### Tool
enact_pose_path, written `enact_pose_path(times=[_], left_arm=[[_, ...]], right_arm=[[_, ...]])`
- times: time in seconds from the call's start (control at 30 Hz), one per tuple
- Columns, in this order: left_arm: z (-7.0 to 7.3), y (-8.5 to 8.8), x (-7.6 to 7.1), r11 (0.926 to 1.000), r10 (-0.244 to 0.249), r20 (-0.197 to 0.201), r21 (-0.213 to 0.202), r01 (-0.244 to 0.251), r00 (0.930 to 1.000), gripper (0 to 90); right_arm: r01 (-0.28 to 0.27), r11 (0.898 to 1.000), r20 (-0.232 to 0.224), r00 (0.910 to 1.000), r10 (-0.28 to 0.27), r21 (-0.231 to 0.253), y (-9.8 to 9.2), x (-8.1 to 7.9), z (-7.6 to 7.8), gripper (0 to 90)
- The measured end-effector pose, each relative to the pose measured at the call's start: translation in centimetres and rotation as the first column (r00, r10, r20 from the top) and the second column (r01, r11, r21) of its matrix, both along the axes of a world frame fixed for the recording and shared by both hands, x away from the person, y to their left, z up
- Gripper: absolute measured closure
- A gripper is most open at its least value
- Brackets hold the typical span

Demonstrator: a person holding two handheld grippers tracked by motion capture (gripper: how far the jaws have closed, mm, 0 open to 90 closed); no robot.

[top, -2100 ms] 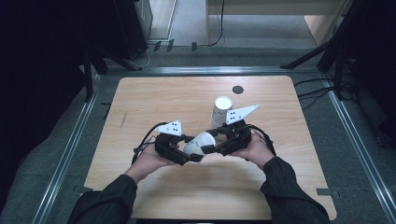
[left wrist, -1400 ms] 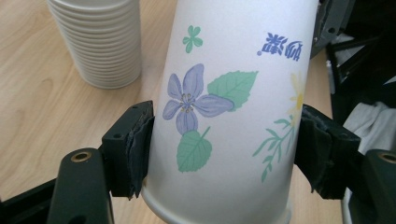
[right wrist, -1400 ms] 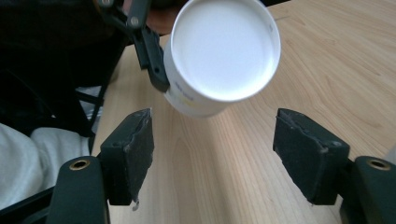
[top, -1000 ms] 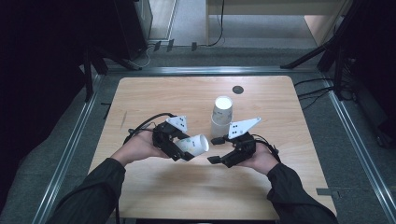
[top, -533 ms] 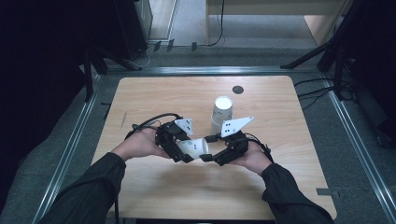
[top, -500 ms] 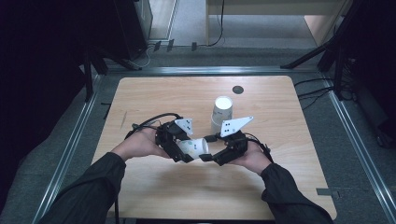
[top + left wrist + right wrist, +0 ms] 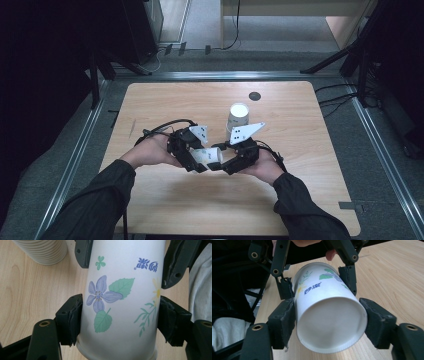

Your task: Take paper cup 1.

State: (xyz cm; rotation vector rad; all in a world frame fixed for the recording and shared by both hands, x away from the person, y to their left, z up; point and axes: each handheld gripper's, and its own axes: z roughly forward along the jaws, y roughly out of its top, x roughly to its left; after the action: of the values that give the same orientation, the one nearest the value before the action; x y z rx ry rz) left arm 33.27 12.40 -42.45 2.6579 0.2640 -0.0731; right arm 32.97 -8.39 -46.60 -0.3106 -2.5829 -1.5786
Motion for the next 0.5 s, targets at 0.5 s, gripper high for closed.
enact_pose_path(times=[0.5], left_arm=[[0.13,0.20,0.04,0.9998,0.006,-0.015,-0.018,-0.007,0.9999,25.8]], right_arm=[[-0.017,1.000,-0.012,0.9998,0.017,0.009,-0.07,0.10,0.13,34.3]])
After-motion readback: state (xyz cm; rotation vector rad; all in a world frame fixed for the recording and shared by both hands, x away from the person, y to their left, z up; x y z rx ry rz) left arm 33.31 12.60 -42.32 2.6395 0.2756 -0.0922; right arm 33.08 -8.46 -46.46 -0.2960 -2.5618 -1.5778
